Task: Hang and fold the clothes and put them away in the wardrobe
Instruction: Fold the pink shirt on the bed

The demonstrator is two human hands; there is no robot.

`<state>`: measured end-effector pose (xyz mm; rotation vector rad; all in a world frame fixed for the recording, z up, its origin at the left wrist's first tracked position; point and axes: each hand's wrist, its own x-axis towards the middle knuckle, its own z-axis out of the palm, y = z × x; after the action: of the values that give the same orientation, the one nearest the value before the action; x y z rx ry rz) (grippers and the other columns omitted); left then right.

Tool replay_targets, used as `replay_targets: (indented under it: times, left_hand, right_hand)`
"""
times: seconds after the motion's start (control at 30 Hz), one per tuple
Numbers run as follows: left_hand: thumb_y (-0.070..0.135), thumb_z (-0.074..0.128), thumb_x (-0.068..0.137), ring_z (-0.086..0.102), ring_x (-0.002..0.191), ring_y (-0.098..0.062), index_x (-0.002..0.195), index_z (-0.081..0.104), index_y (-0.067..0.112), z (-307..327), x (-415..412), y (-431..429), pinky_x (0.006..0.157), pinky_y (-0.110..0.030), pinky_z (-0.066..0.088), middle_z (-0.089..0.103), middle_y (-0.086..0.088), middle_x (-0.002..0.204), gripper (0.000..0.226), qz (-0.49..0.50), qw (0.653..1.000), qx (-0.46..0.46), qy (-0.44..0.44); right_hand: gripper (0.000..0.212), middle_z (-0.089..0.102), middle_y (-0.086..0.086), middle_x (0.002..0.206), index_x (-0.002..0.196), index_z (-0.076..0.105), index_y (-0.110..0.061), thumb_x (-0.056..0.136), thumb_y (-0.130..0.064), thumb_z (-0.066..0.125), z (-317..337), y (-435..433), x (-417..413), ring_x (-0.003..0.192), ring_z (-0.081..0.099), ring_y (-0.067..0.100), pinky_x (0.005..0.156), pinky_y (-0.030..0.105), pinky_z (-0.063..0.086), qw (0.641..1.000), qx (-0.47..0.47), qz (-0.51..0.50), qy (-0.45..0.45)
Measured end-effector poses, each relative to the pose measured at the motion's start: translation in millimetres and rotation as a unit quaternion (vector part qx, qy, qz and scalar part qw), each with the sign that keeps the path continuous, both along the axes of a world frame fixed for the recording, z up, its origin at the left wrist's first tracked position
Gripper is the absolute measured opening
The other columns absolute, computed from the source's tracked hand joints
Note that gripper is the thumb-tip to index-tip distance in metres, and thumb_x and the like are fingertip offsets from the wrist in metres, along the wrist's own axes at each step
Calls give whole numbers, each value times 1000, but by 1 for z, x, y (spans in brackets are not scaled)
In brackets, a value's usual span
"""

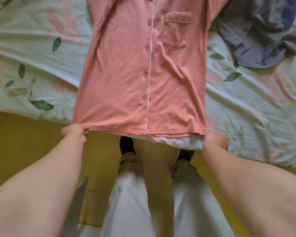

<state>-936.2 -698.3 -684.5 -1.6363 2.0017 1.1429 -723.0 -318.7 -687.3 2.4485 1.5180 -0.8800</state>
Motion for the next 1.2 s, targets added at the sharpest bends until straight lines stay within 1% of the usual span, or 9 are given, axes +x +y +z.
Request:
replay_targets:
  times: [0.07,0.17,0.27,0.47,0.6,0.73,0.87,1.07,1.2]
  left_hand:
    - [-13,41,88,63,64,-18,115,60,-3,3,-2,4,49,-26,45,68,-5,55,34,-17,1000,9,-6]
    - [7,56,94,62,114,-36,134,43,3,9,-3,14,91,-46,54,57,-19,132,43,-109,982,-154,-30]
    - [11,59,90,54,121,-43,126,46,11,20,9,37,101,-49,40,42,-19,142,39,-305,909,-281,32]
    - [17,61,91,46,127,-39,125,51,3,24,38,103,104,-51,34,45,-20,141,38,-637,718,-240,143]
    - [14,67,83,55,116,-36,118,61,11,27,61,151,93,-47,41,56,-14,132,36,-793,547,-178,198]
    - [18,57,88,56,103,-29,112,57,20,21,77,180,89,-40,39,56,-2,114,24,-902,367,-149,169]
    - [30,42,98,57,104,-27,106,56,20,16,71,197,86,-40,37,55,-2,112,19,-913,379,-131,74]
    - [31,48,94,58,105,-27,106,58,22,21,28,241,89,-40,37,62,-1,110,18,-871,443,-160,138]
    - [31,49,95,53,115,-26,122,59,21,19,-12,276,90,-40,39,58,0,125,31,-854,457,-185,165]
  right_hand:
    - [49,47,19,147,140,46,-6,100,-34,42,5,-4,-7,124,53,41,99,49,45,999,10,46,11]
    - [60,34,19,157,142,43,-6,93,-40,51,2,-6,-14,144,36,32,108,45,39,994,-29,107,5]
    - [48,59,21,134,129,58,-3,95,-37,54,-2,-3,-15,140,39,31,110,36,33,990,-69,127,-6]
    - [30,59,21,130,124,55,-7,96,-19,56,5,1,-1,111,60,38,88,36,46,995,-49,83,31]
    - [78,59,21,118,162,6,-25,99,-13,51,11,-8,7,105,61,38,78,35,41,996,-67,52,21]
    - [38,63,19,121,135,52,-12,97,-14,50,8,-4,-3,105,61,39,91,41,50,988,-96,121,4]
    - [55,54,20,135,142,40,-13,88,-13,52,14,12,-19,127,49,41,102,47,45,973,-128,192,-29]
    - [36,48,17,135,121,48,-13,86,-22,49,28,43,-78,124,48,39,103,50,38,961,2,274,-16]
    - [35,46,15,131,120,52,-14,85,-18,50,31,70,-139,122,45,36,103,45,37,910,72,404,57]
